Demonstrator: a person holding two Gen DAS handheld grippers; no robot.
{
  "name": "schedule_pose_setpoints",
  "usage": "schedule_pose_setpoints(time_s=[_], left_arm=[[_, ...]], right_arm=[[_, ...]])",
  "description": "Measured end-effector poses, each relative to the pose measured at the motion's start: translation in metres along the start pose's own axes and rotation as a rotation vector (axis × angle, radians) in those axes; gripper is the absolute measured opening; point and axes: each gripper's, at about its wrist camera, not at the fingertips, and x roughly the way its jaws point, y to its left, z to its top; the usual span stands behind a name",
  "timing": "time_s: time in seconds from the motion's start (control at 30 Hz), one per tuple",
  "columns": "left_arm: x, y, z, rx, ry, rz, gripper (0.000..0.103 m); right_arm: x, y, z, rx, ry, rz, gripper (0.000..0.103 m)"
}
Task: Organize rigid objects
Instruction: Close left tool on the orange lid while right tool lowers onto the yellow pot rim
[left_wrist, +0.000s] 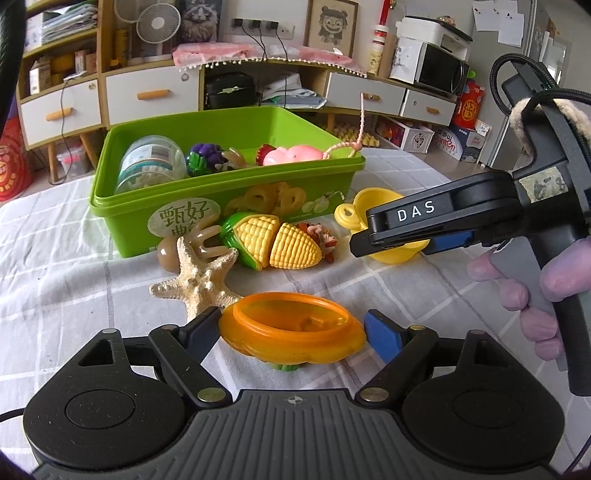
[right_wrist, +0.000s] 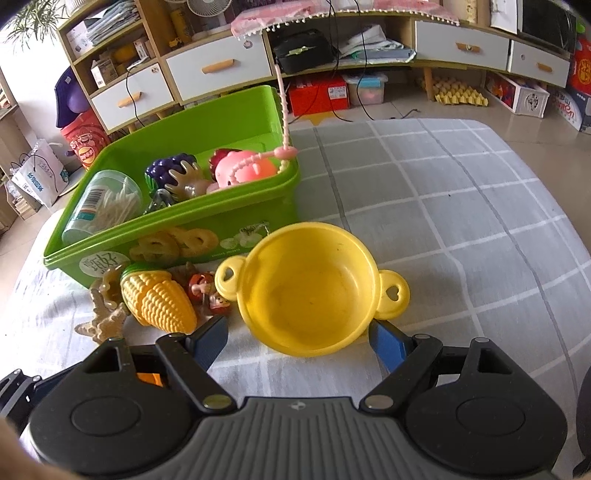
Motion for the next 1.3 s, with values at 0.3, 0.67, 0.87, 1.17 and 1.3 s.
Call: schedule_pose_setpoints(time_s=[0.3, 0.67, 0.87, 1.17, 1.3], left_arm=[[-0.002, 0.001, 0.002, -0.014, -0.001, 0.002, 0.085], [-0.005, 0.003, 0.003, -0.027, -0.01, -0.004, 0.085], [-0.008, 0.006, 0.004, -0.039, -0.016, -0.001, 0.085], [-0.015, 0.008, 0.009, -0.054, -0.035, -0.001, 0.085], [-0.015, 0.01, 0.01, -0.063, -0.038, 0.001, 0.085]], right_arm=[[-0.002, -0.002, 0.002, 0.003, -0.022, -0.011, 0.075], [-0.009, -0.002, 0.003, 0.004, -0.018, -0.015, 0.069], [-0.014, -0.003, 0.003, 0.008, -0.008, -0.002, 0.069], [-0.023, -0.009, 0.004, 0.053, 0.008, 0.039, 0.062], [-0.023, -0.013, 0.005, 0.08, 0.03, 0.066, 0.062]])
